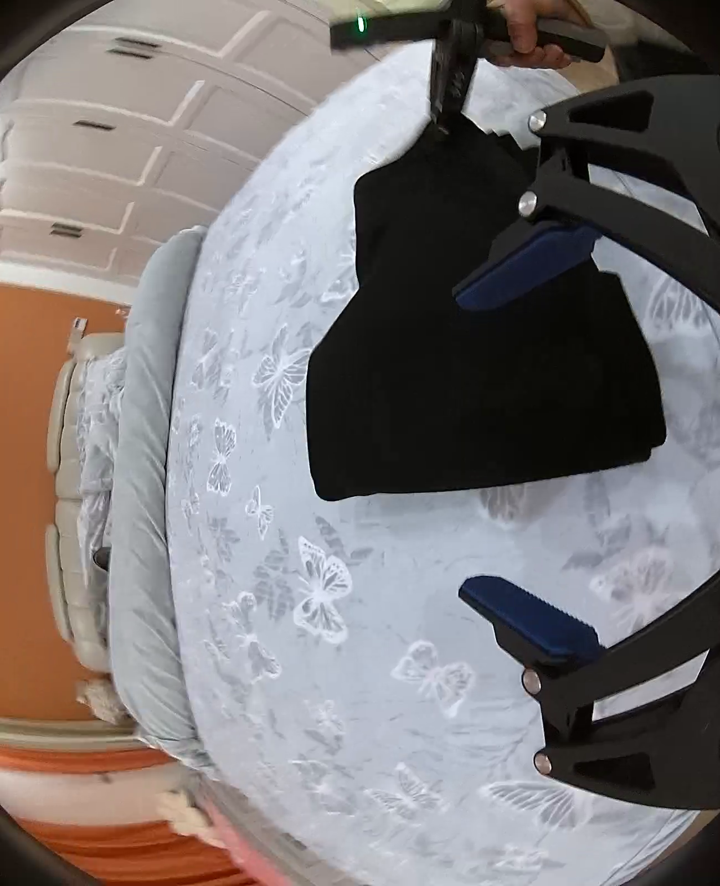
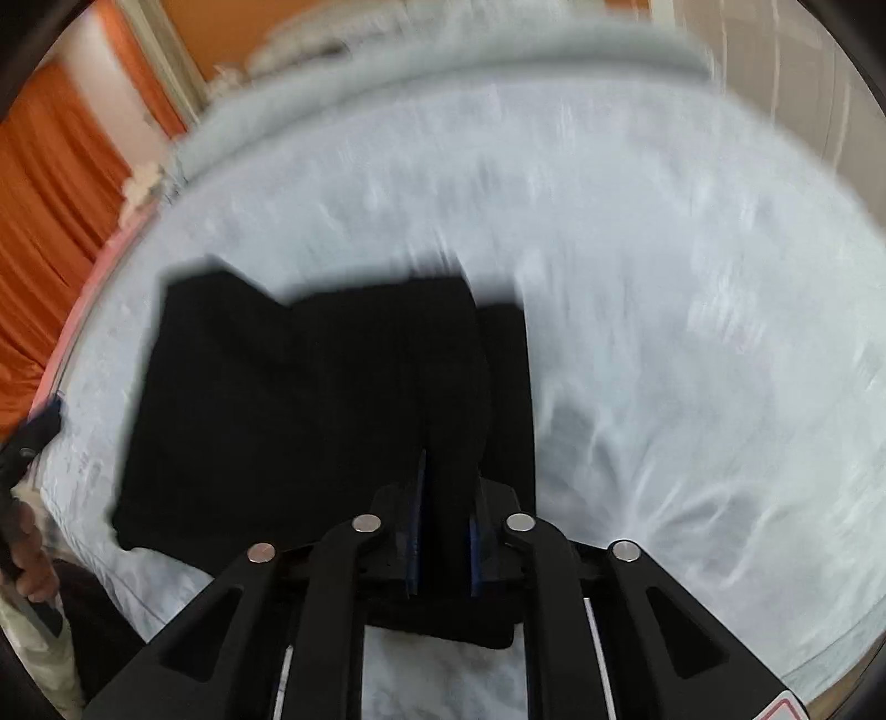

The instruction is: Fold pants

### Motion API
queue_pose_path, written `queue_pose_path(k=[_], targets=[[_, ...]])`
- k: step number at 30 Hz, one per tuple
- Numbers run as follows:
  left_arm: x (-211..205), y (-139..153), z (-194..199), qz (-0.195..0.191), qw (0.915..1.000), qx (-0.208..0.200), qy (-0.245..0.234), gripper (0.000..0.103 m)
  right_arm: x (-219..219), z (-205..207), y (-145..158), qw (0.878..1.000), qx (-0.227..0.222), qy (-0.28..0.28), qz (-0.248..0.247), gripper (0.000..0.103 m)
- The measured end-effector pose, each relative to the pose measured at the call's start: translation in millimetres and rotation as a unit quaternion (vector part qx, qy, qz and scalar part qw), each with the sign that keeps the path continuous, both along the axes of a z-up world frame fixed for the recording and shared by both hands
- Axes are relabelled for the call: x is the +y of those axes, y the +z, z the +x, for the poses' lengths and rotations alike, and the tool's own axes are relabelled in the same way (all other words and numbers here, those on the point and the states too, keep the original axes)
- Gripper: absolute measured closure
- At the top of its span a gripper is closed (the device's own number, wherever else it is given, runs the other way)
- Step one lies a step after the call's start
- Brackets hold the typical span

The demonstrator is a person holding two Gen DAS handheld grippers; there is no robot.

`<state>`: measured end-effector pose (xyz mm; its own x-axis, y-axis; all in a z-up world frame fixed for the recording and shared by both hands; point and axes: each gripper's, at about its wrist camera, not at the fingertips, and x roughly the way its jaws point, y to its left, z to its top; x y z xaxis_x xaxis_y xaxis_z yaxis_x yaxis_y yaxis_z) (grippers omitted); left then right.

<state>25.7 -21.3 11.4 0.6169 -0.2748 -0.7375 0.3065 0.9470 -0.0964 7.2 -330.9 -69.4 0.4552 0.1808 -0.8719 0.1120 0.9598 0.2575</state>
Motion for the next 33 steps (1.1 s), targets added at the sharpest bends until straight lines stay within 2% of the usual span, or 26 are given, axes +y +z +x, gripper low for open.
queue_pose_path(k=[2, 4, 6, 9, 11, 14, 15, 16, 18, 19, 21, 25, 27, 29, 30, 31, 33], targets=[[4.1, -8.2, 6.6, -0.009, 0.9995, 0.027, 0.010, 0.008, 2.4, -1.6, 7.2, 1.000, -0.012, -0.004, 0.006, 0.077], [12.4, -13.9, 16.1, -0.030, 0.9978, 0.053, 0.024, 0.008, 3.3, -9.6, 22.1, 0.999, -0.031, 0.002, 0.032, 0.044], [27.1, -19.0, 24.5, -0.048, 0.9953, 0.070, 0.047, 0.008, 7.0, -20.1, 29.6, 0.998, -0.035, 0.019, 0.056, 0.039], [36.6, -26.5, 26.6, -0.044, 0.9942, 0.073, 0.066, 0.008, 22.3, -37.6, 29.4, 0.994, -0.017, 0.073, 0.076, 0.039], [40.5, -29.0, 26.7, -0.040, 0.9939, 0.077, 0.067, 0.008, 39.2, -45.1, 22.1, 0.994, -0.008, 0.100, 0.047, 0.039], [41.3, -32.2, 26.3, -0.040, 0.9938, 0.083, 0.063, 0.008, 48.7, -37.0, 6.4, 0.995, 0.022, 0.097, 0.011, 0.039], [40.3, -33.2, 26.0, -0.041, 0.9937, 0.085, 0.061, 0.008, 45.0, -35.2, 4.8, 0.996, 0.029, 0.086, 0.007, 0.046], [40.3, -33.3, 25.9, -0.041, 0.9936, 0.087, 0.059, 0.008, 38.5, -37.6, 8.9, 0.997, 0.022, 0.074, 0.016, 0.046], [40.0, -31.8, 24.5, -0.043, 0.9938, 0.086, 0.055, 0.008, 13.2, -50.0, 33.3, 0.998, -0.026, 0.035, 0.038, 0.045], [40.0, -31.3, 24.8, -0.044, 0.9939, 0.084, 0.055, 0.008, 4.4, -55.8, 38.2, 0.998, -0.037, 0.033, 0.050, 0.043], [40.2, -31.3, 24.6, -0.046, 0.9940, 0.084, 0.052, 0.008, 3.5, -62.0, 33.9, 0.994, -0.026, 0.058, 0.093, 0.042], [37.9, -36.6, 25.2, -0.052, 0.9927, 0.099, 0.043, 0.008, 39.5, -58.6, 3.8, 0.987, 0.020, 0.115, 0.110, 0.044], [35.6, -38.0, 24.4, -0.056, 0.9922, 0.104, 0.040, 0.008, 53.0, -48.8, -8.9, 0.985, 0.036, 0.118, 0.121, 0.049], [31.4, -37.3, 22.8, -0.051, 0.9931, 0.099, 0.035, 0.008, 56.6, -34.5, -21.5, 0.989, 0.046, 0.086, 0.116, 0.071], [29.5, -36.4, 21.9, -0.049, 0.9937, 0.096, 0.033, 0.008, 56.5, -32.5, -22.4, 0.990, 0.044, 0.079, 0.112, 0.075], [28.7, -35.5, 21.5, -0.049, 0.9938, 0.094, 0.034, 0.008, 58.1, -28.9, -17.3, 0.991, 0.031, 0.077, 0.102, 0.077], [29.0, -32.9, 20.5, -0.055, 0.9936, 0.094, 0.033, 0.008, 64.3, -35.2, 16.2, 0.994, -0.029, 0.089, 0.050, 0.077]])
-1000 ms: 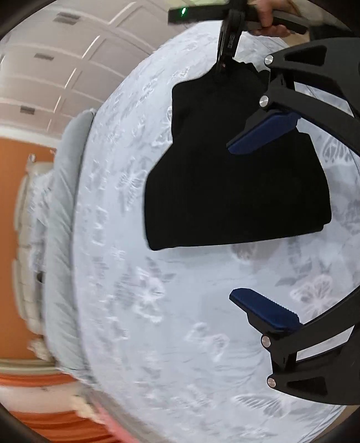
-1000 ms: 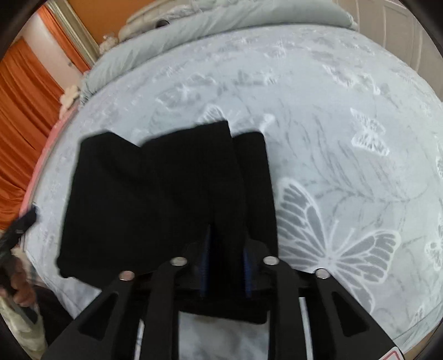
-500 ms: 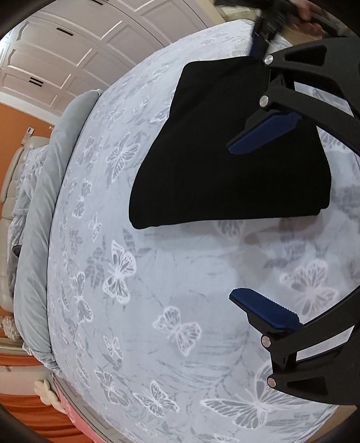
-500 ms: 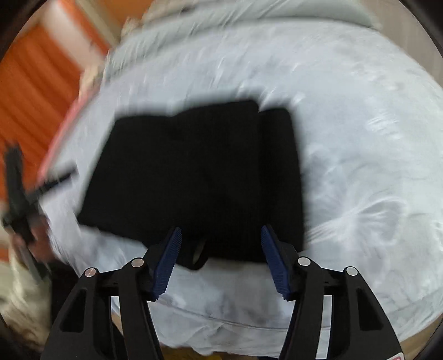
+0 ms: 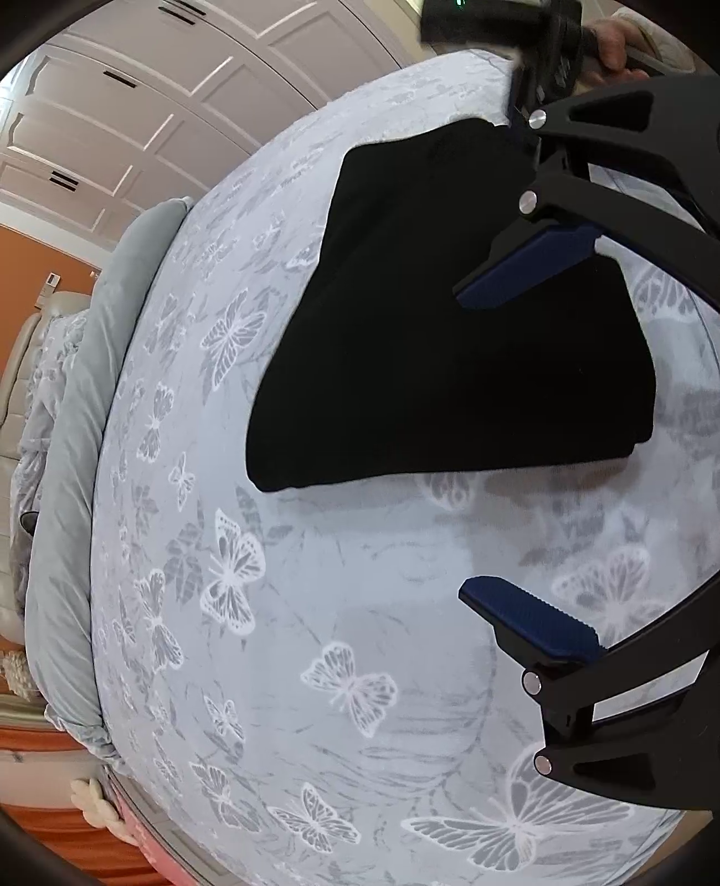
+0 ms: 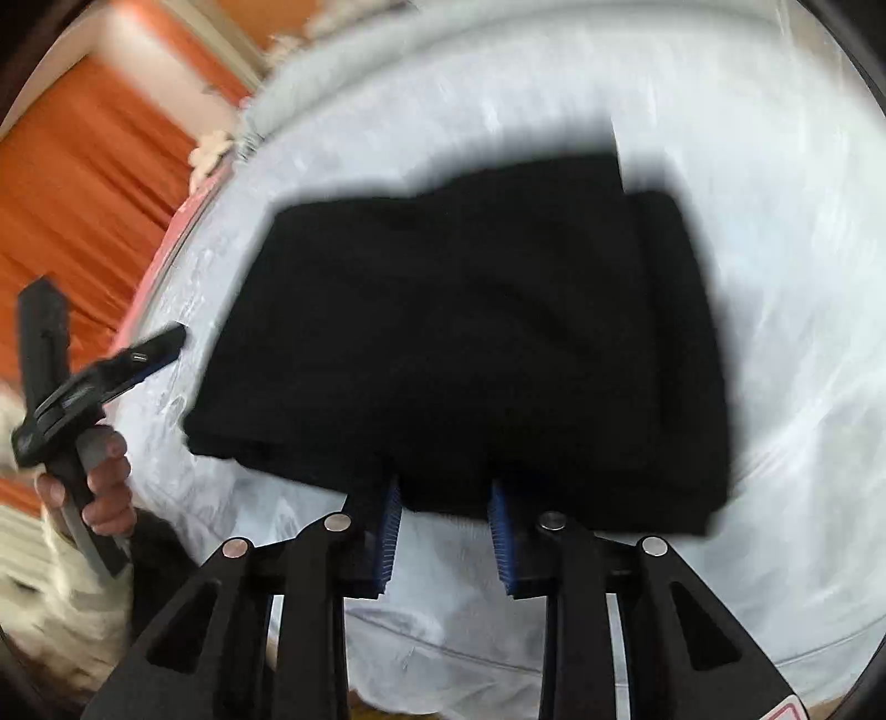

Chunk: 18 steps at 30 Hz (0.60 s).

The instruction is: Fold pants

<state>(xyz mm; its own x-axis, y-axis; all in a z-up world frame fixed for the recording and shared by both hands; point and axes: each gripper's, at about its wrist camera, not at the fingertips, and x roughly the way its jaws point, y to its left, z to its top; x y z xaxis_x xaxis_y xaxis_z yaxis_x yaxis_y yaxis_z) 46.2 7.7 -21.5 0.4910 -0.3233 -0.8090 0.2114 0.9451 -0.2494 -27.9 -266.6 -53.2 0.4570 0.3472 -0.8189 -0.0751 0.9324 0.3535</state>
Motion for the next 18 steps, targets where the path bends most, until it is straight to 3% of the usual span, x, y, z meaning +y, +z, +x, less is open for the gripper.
queue_pose_path(k=[2, 3, 4, 5, 6, 7, 8, 9, 10, 13, 15, 18], targets=[[1.0, 1.6, -1.4, 0.000, 1.0000, -0.005, 0.000, 0.008, -4.8, -17.1, 47.0, 0.994, -0.086, -0.020, -0.061, 0.077], [0.8, 0.3, -1.6, 0.006, 1.0000, -0.007, 0.000, 0.007, -12.1, -19.6, 53.2, 0.989, -0.098, -0.042, -0.106, 0.076], [0.5, -2.1, -1.4, 0.012, 0.9999, -0.005, 0.001, 0.007, -19.1, -18.2, 45.8, 0.987, -0.080, -0.053, -0.130, 0.076], [-0.8, -7.9, -0.2, 0.019, 0.9998, 0.003, -0.001, 0.007, -30.2, -11.5, 26.5, 0.989, -0.038, -0.063, -0.131, 0.075], [-2.0, -13.9, 1.0, 0.024, 0.9996, 0.013, -0.003, 0.007, -43.5, -3.0, -8.7, 0.990, 0.039, -0.071, -0.117, 0.074], [-3.2, -19.6, 2.2, 0.028, 0.9993, 0.024, -0.005, 0.007, -47.0, -1.1, -24.7, 0.987, 0.075, -0.069, -0.125, 0.073], [-3.6, -23.3, 3.1, 0.028, 0.9991, 0.031, -0.007, 0.007, -45.9, -3.8, -24.1, 0.987, 0.070, -0.064, -0.131, 0.072], [-4.0, -25.6, 4.0, 0.026, 0.9989, 0.038, -0.008, 0.007, -45.6, -10.8, -7.3, 0.988, 0.039, -0.067, -0.132, 0.066], [-3.1, -26.7, 4.4, 0.021, 0.9989, 0.042, -0.008, 0.007, -48.7, -15.6, 5.8, 0.989, 0.013, -0.079, -0.121, 0.051], [-1.2, -24.2, 9.8, -0.010, 0.9988, 0.048, 0.000, 0.007, -63.4, -24.3, 41.7, 0.988, -0.052, -0.125, -0.072, 0.037], [-5.4, -24.0, 19.3, -0.023, 0.9982, 0.054, 0.001, 0.007, -66.4, -2.2, 50.1, 0.990, -0.058, -0.120, -0.038, 0.031], [-17.1, -33.0, 35.3, -0.028, 0.9970, 0.072, 0.000, 0.007, -67.0, 42.0, 36.7, 0.992, -0.029, -0.112, -0.052, 0.028]])
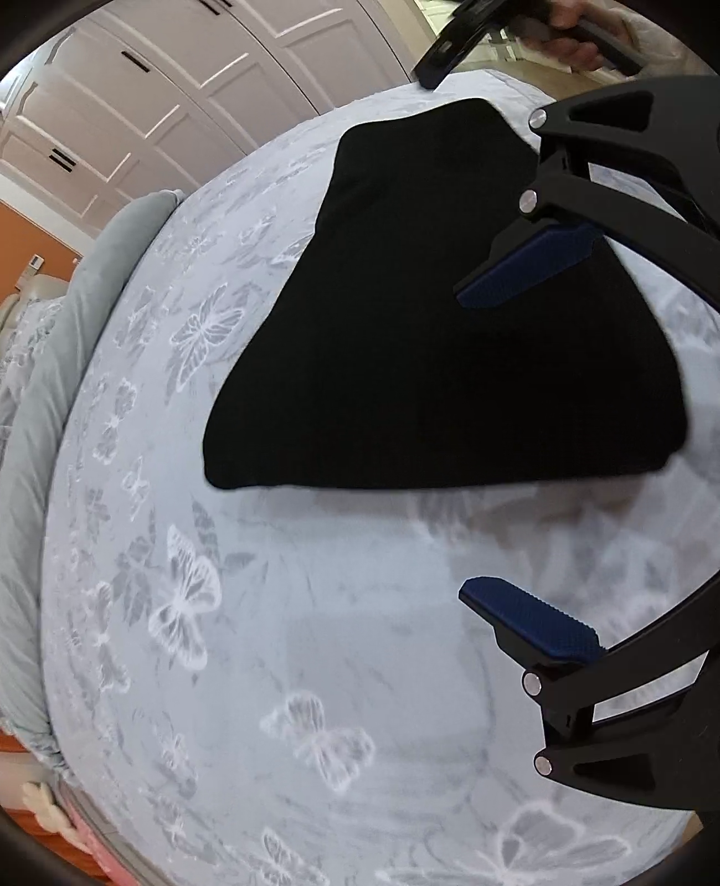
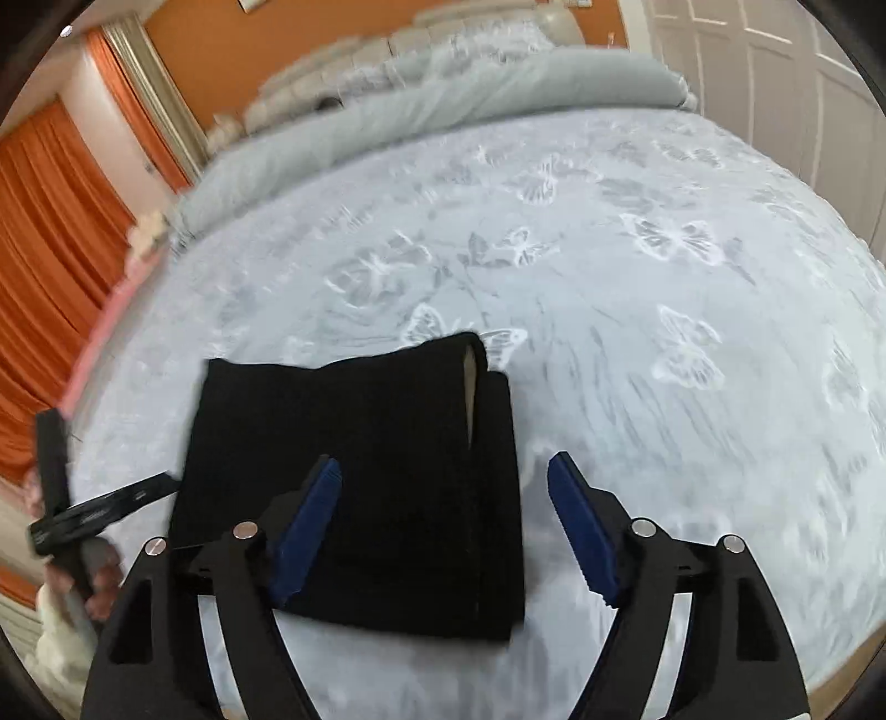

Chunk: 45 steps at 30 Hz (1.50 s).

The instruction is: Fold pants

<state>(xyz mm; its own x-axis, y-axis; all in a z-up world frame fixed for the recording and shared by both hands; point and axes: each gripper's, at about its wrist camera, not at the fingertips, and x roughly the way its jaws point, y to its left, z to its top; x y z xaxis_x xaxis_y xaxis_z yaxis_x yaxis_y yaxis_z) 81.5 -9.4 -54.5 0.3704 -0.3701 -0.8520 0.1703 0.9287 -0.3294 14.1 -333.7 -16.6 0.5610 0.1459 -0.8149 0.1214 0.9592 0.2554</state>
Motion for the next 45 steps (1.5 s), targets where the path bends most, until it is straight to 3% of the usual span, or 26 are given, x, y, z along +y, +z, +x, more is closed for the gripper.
queue_pose_path(k=[2, 3, 4, 7, 8, 9, 10, 12, 14, 15, 17, 21, 22, 23, 24, 26, 29, 31, 34, 35, 37, 38, 39, 40, 42, 45], targets=[[-9.0, -13.7, 10.1, 0.000, 0.9996, 0.028, -0.005, 0.007, -7.5, 35.5, -28.8, 0.999, 0.050, 0.004, -0.003, 0.034], [-12.8, -21.1, 13.5, -0.004, 0.9992, 0.039, -0.006, 0.008, -10.7, 49.2, -44.8, 0.997, 0.070, 0.012, 0.007, 0.071], [-14.3, -24.0, 14.8, -0.002, 0.9992, 0.039, -0.003, 0.011, -9.1, 56.2, -53.3, 0.996, 0.078, 0.018, 0.025, 0.079], [-17.3, -10.7, 12.3, 0.007, 0.9999, 0.004, -0.009, 0.017, -0.5, 53.1, -20.4, 1.000, 0.015, 0.014, -0.002, 0.080], [-17.5, -5.9, 11.0, 0.016, 0.9998, -0.011, -0.009, 0.011, 0.7, 50.7, -11.7, 0.999, 0.000, 0.020, -0.025, 0.080], [-17.8, -2.4, 9.9, 0.030, 0.9992, -0.027, -0.008, 0.007, -2.7, 50.9, -15.1, 0.999, 0.009, 0.016, -0.036, 0.071], [-17.6, -1.3, 9.6, 0.037, 0.9986, -0.037, -0.008, 0.005, -10.2, 53.0, -27.7, 0.999, 0.035, 0.005, -0.039, 0.052], [-16.7, -6.7, 9.5, 0.036, 0.9990, -0.025, -0.010, 0.005, -27.6, 45.3, -47.0, 0.996, 0.082, -0.027, -0.029, 0.052], [-13.7, -17.0, 6.4, 0.004, 0.9997, 0.013, -0.018, 0.005, -38.9, 21.0, -41.5, 0.997, 0.073, -0.032, 0.013, 0.034], [-12.6, -22.3, 4.1, -0.008, 0.9993, 0.030, -0.022, 0.005, -42.1, 10.0, -39.3, 0.997, 0.062, -0.033, 0.032, 0.020], [-11.0, -31.6, -0.8, -0.021, 0.9982, 0.051, -0.021, 0.005, -41.1, -8.6, -43.2, 0.996, 0.053, -0.024, 0.062, 0.017], [-11.8, -34.8, -7.5, -0.023, 0.9989, 0.039, -0.014, 0.005, -17.1, -7.9, -79.6, 0.991, 0.113, 0.017, 0.068, 0.019], [-12.8, -34.8, -7.3, -0.023, 0.9990, 0.036, -0.016, 0.008, -15.0, -8.7, -81.1, 0.991, 0.105, 0.019, 0.080, 0.038], [-13.6, -33.6, -7.9, -0.029, 0.9989, 0.029, -0.023, 0.035, -11.5, -8.6, -80.7, 0.990, 0.096, 0.028, 0.100, 0.045], [-15.4, -30.7, -7.6, -0.050, 0.9975, 0.027, -0.043, 0.047, -7.8, -9.6, -74.5, 0.991, 0.086, 0.030, 0.100, 0.065], [-12.7, -16.4, -7.8, -0.047, 0.9978, 0.017, -0.042, 0.067, -0.1, -14.1, -56.2, 0.994, 0.063, 0.035, 0.088, 0.071], [6.8, 12.4, -18.4, -0.069, 0.9962, 0.004, -0.053, 0.071, 21.1, -33.2, -17.9, 0.992, 0.006, 0.073, 0.104, 0.071], [22.2, 23.8, -28.7, -0.055, 0.9971, -0.004, -0.053, 0.069, 38.7, -45.2, -16.5, 0.991, 0.008, 0.100, 0.086, 0.065], [41.2, 14.5, -35.9, 0.014, 0.9994, -0.012, -0.030, 0.049, 56.0, -45.8, -56.4, 0.992, 0.088, 0.090, 0.028, 0.051], [45.9, 9.2, -38.8, 0.064, 0.9977, -0.023, -0.009, 0.051, 54.5, -48.0, -58.4, 0.993, 0.089, 0.072, 0.015, 0.052], [55.4, 16.4, -47.3, 0.088, 0.9945, -0.057, 0.004, 0.050, 51.0, -54.5, -29.9, 0.999, 0.026, 0.040, -0.002, 0.052], [58.1, 22.9, -49.8, 0.074, 0.9950, -0.067, 0.002, 0.044, 52.1, -60.7, -12.5, 0.999, -0.018, 0.028, -0.022, 0.055], [60.9, 32.0, -51.8, 0.050, 0.9956, -0.079, 0.004, 0.038, 60.3, -62.6, 9.2, 0.996, -0.068, 0.035, -0.045, 0.075], [61.7, 43.4, -52.4, 0.027, 0.9948, -0.097, 0.012, 0.025, 68.2, -58.2, 17.8, 0.995, -0.081, 0.046, -0.048, 0.096], [54.4, 54.9, -49.1, 0.021, 0.9929, -0.115, 0.019, 0.019, 87.4, -36.7, 25.0, 0.993, -0.094, 0.062, -0.041, 0.100], [29.2, 51.1, -44.5, 0.047, 0.9916, -0.120, 0.009, 0.019, 123.8, 8.0, 5.9, 0.990, -0.062, 0.110, -0.062, 0.102]])
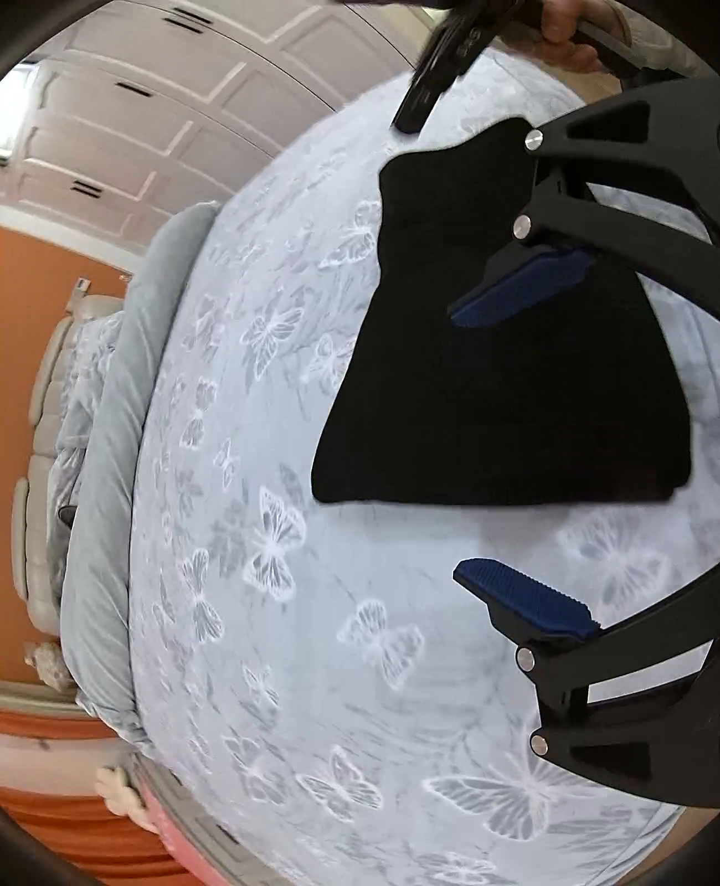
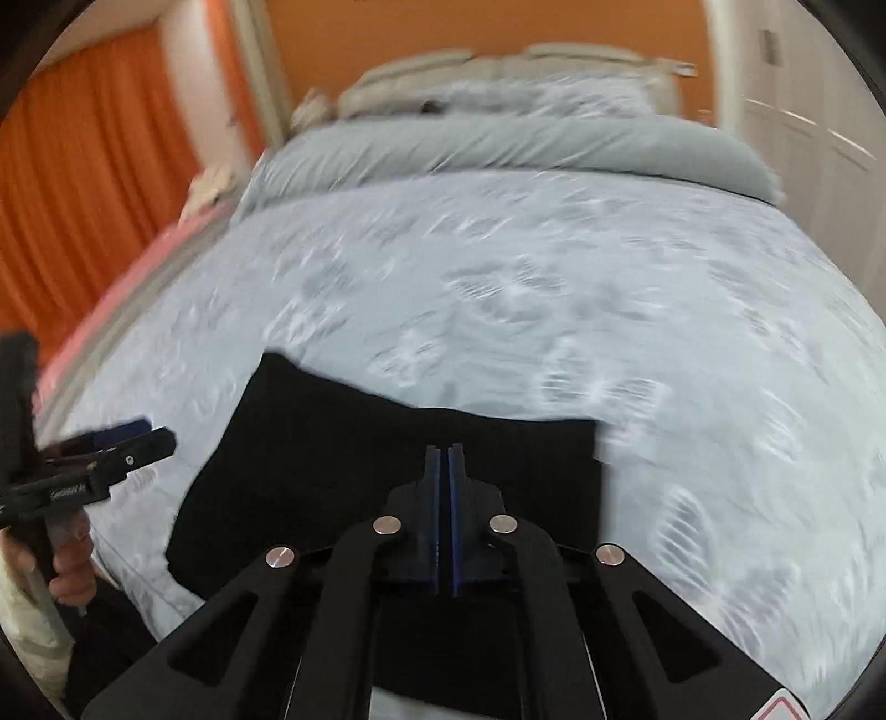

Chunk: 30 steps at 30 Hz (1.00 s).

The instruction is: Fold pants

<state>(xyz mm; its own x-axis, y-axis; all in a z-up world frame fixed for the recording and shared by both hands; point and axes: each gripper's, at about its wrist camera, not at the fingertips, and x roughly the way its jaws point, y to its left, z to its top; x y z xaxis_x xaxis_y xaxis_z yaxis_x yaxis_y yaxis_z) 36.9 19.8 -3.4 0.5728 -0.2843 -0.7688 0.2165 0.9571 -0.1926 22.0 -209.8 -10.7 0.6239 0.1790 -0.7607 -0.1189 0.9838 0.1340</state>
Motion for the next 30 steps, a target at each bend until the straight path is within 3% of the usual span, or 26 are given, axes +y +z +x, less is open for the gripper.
queue_pose_path(k=[1, 3, 4, 6, 9, 11, 12, 14, 17, 19, 23, 28, 30], targets=[[-3.5, -3.8, 0.5, 0.010, 0.9999, 0.002, 0.000, 0.019, 1.9, 11.6, -15.6, 0.999, 0.020, -0.004, -0.025, 0.102], [-24.1, -13.9, 3.5, 0.041, 0.9991, 0.010, -0.010, 0.019, -18.9, 42.6, -60.6, 0.990, 0.087, -0.063, -0.088, 0.103], [-31.4, -18.1, 5.7, 0.052, 0.9985, 0.013, -0.014, 0.019, -34.2, 42.8, -68.9, 0.990, 0.095, -0.086, -0.062, 0.103], [-39.3, -24.4, 1.8, 0.069, 0.9974, 0.015, -0.014, 0.019, -31.4, 33.3, -48.4, 0.992, 0.074, -0.095, -0.024, 0.103], [-42.6, -29.3, -2.2, 0.075, 0.9969, 0.015, -0.017, 0.019, -17.8, 15.2, -27.3, 0.998, 0.021, -0.058, -0.033, 0.101], [-45.5, -31.5, -4.0, 0.078, 0.9967, 0.015, -0.021, 0.019, -21.2, 18.6, -54.8, 0.992, 0.074, -0.068, -0.081, 0.103], [-47.5, -31.5, -5.2, 0.080, 0.9964, 0.015, -0.021, 0.019, -30.8, 22.7, -65.2, 0.990, 0.088, -0.082, -0.076, 0.103], [-49.9, -32.5, -8.2, 0.087, 0.9959, 0.012, -0.023, 0.019, -37.0, 12.4, -49.9, 0.992, 0.073, -0.093, -0.042, 0.103], [-50.6, -34.7, -11.2, 0.097, 0.9951, 0.008, -0.019, 0.019, -31.3, -20.8, -22.7, 0.998, 0.029, -0.060, -0.016, 0.102], [-51.1, -37.1, -12.1, 0.105, 0.9944, 0.008, -0.016, 0.019, -29.0, -42.2, -24.7, 0.998, 0.040, -0.037, 0.000, 0.099], [-52.1, -46.1, -13.7, 0.121, 0.9925, 0.012, -0.012, 0.019, -28.7, -60.3, -53.8, 0.995, 0.093, -0.029, -0.024, 0.101], [-53.9, -48.5, -18.4, 0.135, 0.9908, 0.004, -0.006, 0.018, -34.4, -68.9, -42.9, 0.997, 0.073, -0.029, 0.005, 0.099], [-53.5, -49.3, -19.8, 0.137, 0.9906, 0.005, -0.005, 0.015, -32.2, -70.4, -47.5, 0.996, 0.081, -0.025, -0.012, 0.099]])
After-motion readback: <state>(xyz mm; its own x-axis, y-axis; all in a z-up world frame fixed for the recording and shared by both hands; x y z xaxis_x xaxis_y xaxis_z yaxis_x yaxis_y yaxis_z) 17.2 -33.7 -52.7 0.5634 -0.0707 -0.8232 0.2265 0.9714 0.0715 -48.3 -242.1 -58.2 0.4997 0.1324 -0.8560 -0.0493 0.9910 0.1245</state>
